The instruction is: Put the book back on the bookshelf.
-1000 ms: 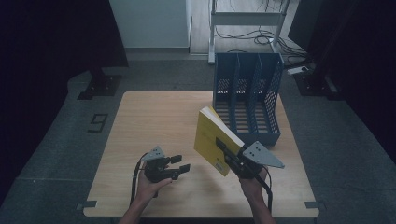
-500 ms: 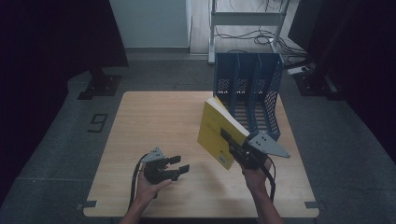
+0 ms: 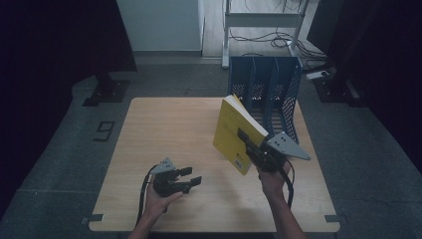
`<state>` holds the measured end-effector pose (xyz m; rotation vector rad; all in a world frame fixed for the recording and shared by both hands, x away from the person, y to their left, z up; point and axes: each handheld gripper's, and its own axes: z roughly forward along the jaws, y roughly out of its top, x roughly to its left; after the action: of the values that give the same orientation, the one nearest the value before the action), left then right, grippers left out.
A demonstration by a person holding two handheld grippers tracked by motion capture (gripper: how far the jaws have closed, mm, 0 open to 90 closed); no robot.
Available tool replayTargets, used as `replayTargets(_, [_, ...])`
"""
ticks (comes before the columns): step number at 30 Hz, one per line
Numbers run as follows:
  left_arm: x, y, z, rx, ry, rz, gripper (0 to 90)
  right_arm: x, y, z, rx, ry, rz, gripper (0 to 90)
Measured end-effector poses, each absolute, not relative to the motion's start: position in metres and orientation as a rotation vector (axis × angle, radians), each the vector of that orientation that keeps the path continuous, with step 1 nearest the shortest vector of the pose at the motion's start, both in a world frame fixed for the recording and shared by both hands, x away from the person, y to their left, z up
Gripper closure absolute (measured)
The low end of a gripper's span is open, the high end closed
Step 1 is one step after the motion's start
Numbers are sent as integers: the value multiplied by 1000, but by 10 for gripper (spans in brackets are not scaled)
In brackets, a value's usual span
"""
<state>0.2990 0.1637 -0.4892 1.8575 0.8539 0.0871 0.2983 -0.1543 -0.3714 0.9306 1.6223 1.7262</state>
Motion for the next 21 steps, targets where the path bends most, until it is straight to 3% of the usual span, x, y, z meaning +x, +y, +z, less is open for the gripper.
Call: replayTargets(21, [300, 164, -492, 1865, 866, 90, 390, 325, -144, -356, 941, 1596, 1635, 749])
